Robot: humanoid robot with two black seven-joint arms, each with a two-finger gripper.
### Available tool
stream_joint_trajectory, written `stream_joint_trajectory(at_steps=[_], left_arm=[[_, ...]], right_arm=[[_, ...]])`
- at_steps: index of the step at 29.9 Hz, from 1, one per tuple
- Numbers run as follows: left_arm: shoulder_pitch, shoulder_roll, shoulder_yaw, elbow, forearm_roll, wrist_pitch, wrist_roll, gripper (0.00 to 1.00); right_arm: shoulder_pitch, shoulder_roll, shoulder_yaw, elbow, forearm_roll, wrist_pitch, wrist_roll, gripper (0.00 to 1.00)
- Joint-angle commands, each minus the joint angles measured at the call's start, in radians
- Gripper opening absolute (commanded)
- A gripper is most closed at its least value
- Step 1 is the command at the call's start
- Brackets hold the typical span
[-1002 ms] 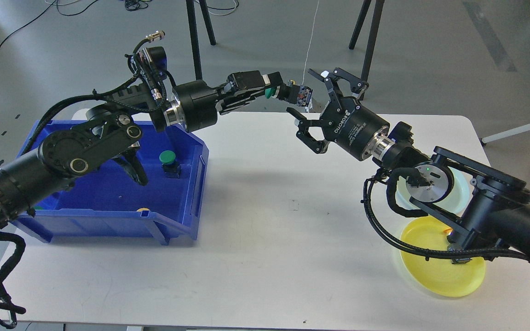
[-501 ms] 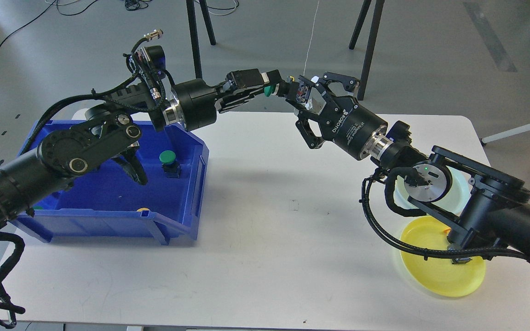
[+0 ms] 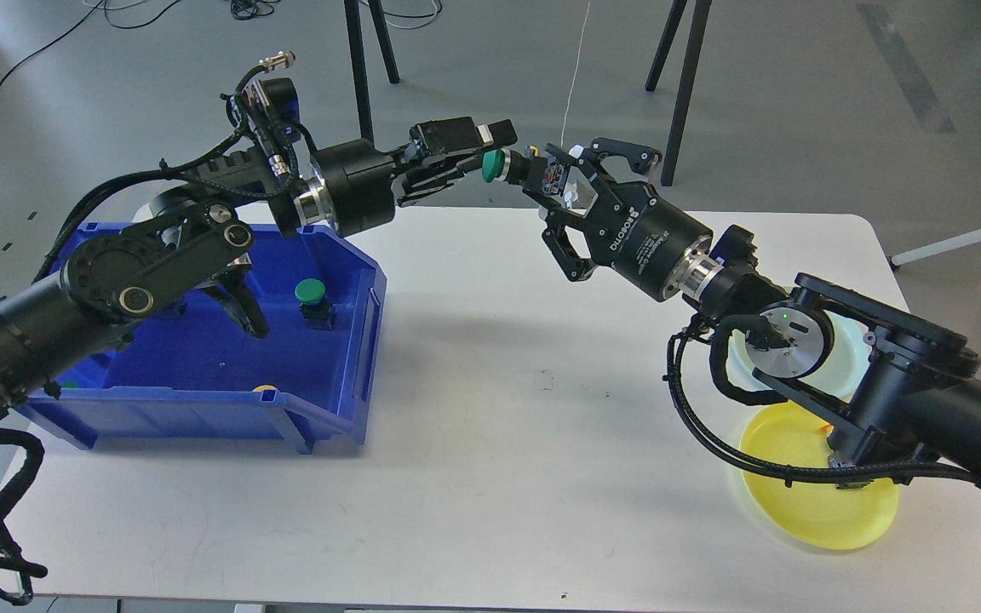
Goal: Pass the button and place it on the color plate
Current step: 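Lower the button onto the pale green plate and open the right gripper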
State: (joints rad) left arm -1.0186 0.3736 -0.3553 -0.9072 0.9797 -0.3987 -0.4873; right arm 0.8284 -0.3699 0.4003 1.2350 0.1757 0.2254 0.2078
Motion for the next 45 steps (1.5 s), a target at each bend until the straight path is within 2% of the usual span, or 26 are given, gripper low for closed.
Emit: stream_joint_trajectory(at_steps=[1, 3, 7, 10, 14, 18, 25, 31, 33, 36, 40, 42, 44, 45], left_arm=[[-0.002, -0.001, -0.007, 0.002, -0.007, -0.006, -0.001, 0.77], [-0.002, -0.001, -0.007, 0.002, -0.009, -0.006, -0.001, 0.78], [-0.002, -0.001, -0.007, 0.004, -0.01, -0.006, -0.001, 0.79], [0.0, -0.001, -0.008, 0.004, -0.01, -0.005, -0.001, 0.79], [0.0, 0.001, -0.007, 0.004, -0.039, -0.006, -0.001, 0.79], [0.0, 0.002, -0.005, 0.004, -0.056, -0.006, -0.001, 0.79], [0.0, 0.001, -0.004, 0.004, -0.056, -0.008, -0.001, 0.79], [0.0, 0.001, -0.004, 0.004, -0.056, -0.008, -0.001, 0.79], [0.0, 0.001, -0.004, 0.004, -0.056, -0.008, -0.001, 0.79], [0.0, 0.001, -0.004, 0.004, -0.056, -0.008, -0.001, 0.79], [0.0, 0.001, -0.004, 0.002, -0.058, -0.009, -0.001, 0.79], [0.0, 0.001, -0.004, 0.004, -0.058, -0.009, -0.001, 0.79], [0.0, 0.001, -0.005, 0.004, -0.059, -0.008, -0.001, 0.79], [0.0, 0.001, -0.005, 0.004, -0.059, -0.008, -0.001, 0.79]], right_arm=[[-0.005, -0.001, -0.008, 0.004, -0.001, 0.002, 0.001, 0.02], [-0.012, -0.012, 0.006, 0.006, 0.001, 0.0, 0.004, 0.02], [-0.09, -0.078, 0.109, 0.038, 0.004, -0.014, 0.041, 0.01], [-0.25, -0.124, 0.288, 0.084, 0.011, -0.06, 0.064, 0.01], [-0.527, -0.11, 0.552, 0.104, 0.04, -0.115, 0.07, 0.01], [-0.684, -0.066, 0.676, 0.1, 0.181, -0.179, 0.071, 0.01], [-0.703, 0.003, 0.768, 0.046, 0.249, -0.494, 0.081, 0.01], [-0.634, 0.025, 0.752, -0.041, 0.248, -0.612, 0.081, 0.03], [-0.611, 0.048, 0.746, -0.103, 0.248, -0.614, 0.074, 0.06], [-0.603, 0.074, 0.744, -0.14, 0.242, -0.607, 0.07, 0.17], [-0.6, 0.075, 0.744, -0.138, 0.24, -0.607, 0.07, 0.43], [-0.6, 0.075, 0.744, -0.138, 0.24, -0.607, 0.07, 0.64], [-0.601, 0.072, 0.736, -0.132, 0.234, -0.606, 0.071, 0.94], [-0.601, 0.066, 0.717, -0.126, 0.226, -0.604, 0.073, 0.99]])
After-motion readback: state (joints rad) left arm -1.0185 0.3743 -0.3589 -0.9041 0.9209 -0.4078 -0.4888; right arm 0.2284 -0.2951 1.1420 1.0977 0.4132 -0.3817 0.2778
